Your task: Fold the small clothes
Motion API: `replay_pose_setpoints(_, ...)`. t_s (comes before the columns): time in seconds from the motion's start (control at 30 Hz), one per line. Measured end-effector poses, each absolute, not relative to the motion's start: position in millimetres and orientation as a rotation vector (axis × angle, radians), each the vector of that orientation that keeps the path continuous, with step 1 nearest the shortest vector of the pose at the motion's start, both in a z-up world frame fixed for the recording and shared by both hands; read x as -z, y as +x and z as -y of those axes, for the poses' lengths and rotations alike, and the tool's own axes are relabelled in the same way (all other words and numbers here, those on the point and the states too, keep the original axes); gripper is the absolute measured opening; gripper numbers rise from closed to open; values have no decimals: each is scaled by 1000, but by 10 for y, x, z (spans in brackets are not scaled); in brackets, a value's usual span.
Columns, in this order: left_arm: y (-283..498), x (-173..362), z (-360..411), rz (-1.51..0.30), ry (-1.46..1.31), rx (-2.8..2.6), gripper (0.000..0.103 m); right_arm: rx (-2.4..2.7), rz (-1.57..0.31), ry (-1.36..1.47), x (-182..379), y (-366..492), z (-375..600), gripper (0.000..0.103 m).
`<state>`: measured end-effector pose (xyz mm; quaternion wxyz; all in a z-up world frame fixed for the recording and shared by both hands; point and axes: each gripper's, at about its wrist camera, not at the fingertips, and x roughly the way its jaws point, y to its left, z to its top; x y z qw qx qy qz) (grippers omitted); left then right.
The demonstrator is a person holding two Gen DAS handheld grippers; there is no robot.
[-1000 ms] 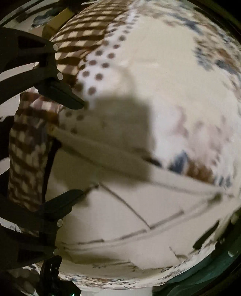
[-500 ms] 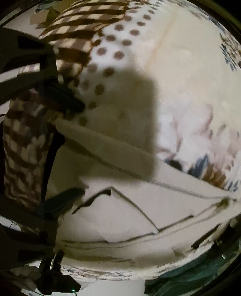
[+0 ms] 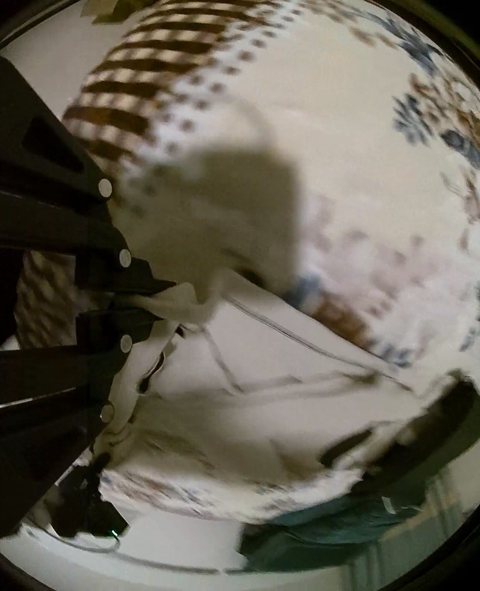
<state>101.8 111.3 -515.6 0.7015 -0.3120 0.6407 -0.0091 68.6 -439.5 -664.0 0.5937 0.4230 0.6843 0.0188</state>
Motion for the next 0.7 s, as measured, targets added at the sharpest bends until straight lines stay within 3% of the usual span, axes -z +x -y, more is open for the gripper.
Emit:
replay_pose_setpoints(0.23, 2350, 5183, -896, -1291, -611, 43, 9, -34, -1421, 963, 6515, 1944, 4514, 4)
replay_pose_setpoints(0.3, 2593, 5231, -893, -1294, -577, 25, 9, -23, -1411, 995, 6574, 2251, 4579, 10)
replay_pose_setpoints(0.33, 2682, 5246, -894, -1294, -558, 16, 12, -33, -1401, 1008, 6576, 2342, 4621, 22)
replay_pose_setpoints(0.37, 2753, 5232, -917, -1283, -527, 1, 27, -35, -1385, 1003, 6550, 2407, 4640, 45)
replay_pose_setpoints(0.4, 2770, 5222, -927, -1277, -508, -6, 38, -30, -1368, 973, 6495, 2448, 4688, 57)
replay_pose_setpoints(0.43, 2774, 5215, -947, -1270, -497, -11, 64, -23, -1358, 935, 6449, 2477, 4736, 70)
replay_pose_setpoints(0.47, 2765, 5216, -987, -1262, -494, -19, 80, -16, -1353, 892, 6407, 2481, 4743, 71)
replay_pose_setpoints(0.7, 2827, 5587, -967, -1340, -511, -17, 80, -50, -1427, 780, 6664, 2396, 4710, 71)
